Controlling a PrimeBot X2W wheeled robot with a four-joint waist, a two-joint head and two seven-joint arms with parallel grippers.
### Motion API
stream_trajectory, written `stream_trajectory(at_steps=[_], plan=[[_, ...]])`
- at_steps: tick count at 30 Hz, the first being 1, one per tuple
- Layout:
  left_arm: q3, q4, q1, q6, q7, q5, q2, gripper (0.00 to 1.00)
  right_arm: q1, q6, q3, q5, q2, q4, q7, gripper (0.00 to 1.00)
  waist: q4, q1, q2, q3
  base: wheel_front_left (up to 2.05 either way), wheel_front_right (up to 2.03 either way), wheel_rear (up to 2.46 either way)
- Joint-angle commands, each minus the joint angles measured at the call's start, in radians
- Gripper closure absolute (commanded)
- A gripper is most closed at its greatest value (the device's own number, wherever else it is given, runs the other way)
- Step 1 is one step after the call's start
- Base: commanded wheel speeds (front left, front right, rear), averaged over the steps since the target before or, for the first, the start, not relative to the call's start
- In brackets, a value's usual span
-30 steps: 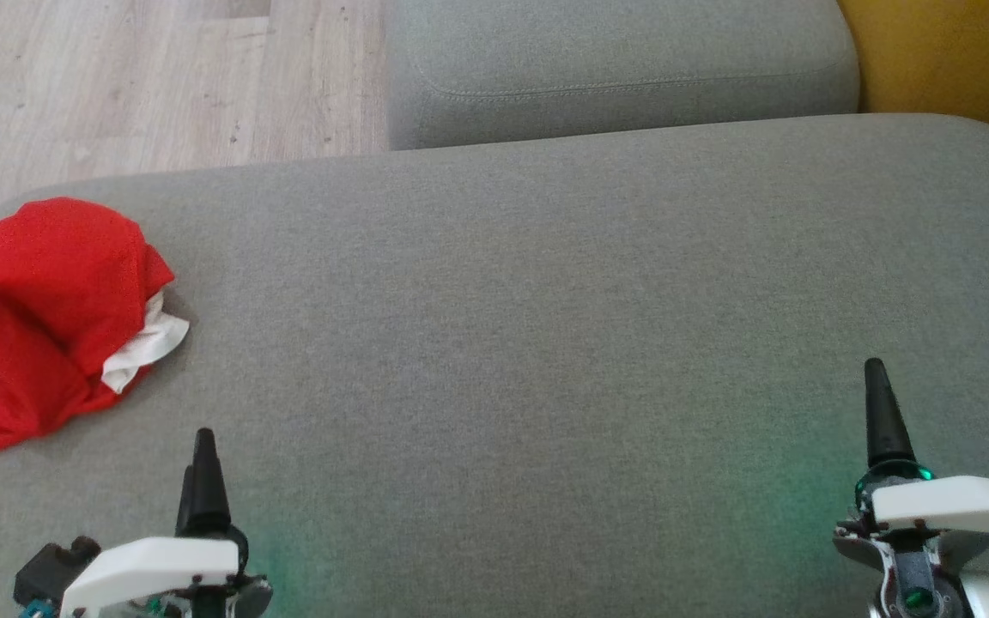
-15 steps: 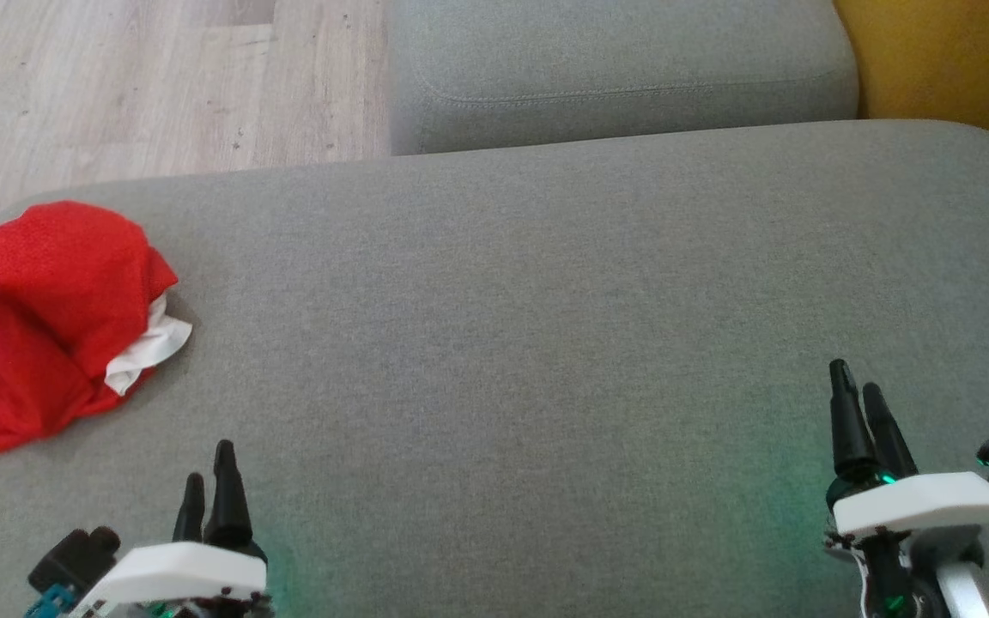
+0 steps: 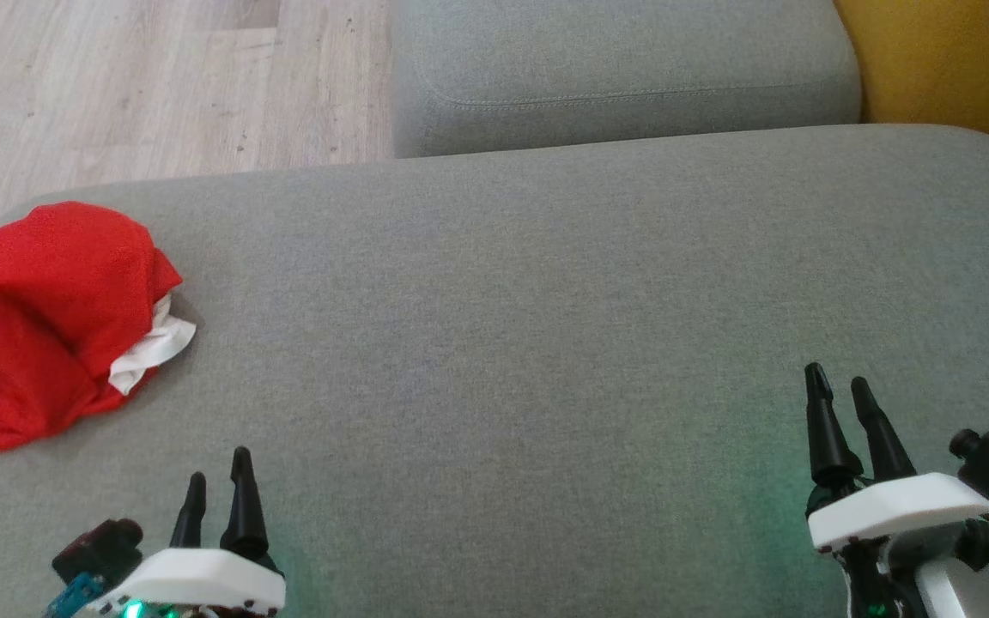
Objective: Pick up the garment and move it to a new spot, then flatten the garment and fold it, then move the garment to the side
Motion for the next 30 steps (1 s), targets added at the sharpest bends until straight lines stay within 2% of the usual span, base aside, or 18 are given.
stream_trajectory(at_steps=[1,16,30], plan=[[0.010,-0.025,-0.055,0.005,-0.013,0.037,0.027,0.00,-0.062,0.000,0.019,-0.038,-0.021,-0.028,-0.015,0.00,0.000,0.0000,0.0000,0.000,0.00,0.00,0.00],[-0.029,-0.062,-0.048,0.022,-0.057,0.228,0.061,0.00,-0.069,-0.001,0.048,-0.236,-0.029,-0.016,-0.060,0.00,0.003,0.0000,0.0000,0.000,0.00,0.00,0.00],[-0.016,-0.030,-0.033,0.016,-0.095,0.336,0.071,0.00,-0.059,-0.001,0.017,-0.331,-0.005,-0.009,-0.098,0.00,0.004,0.0000,0.0000,-0.001,0.00,0.00,0.00]])
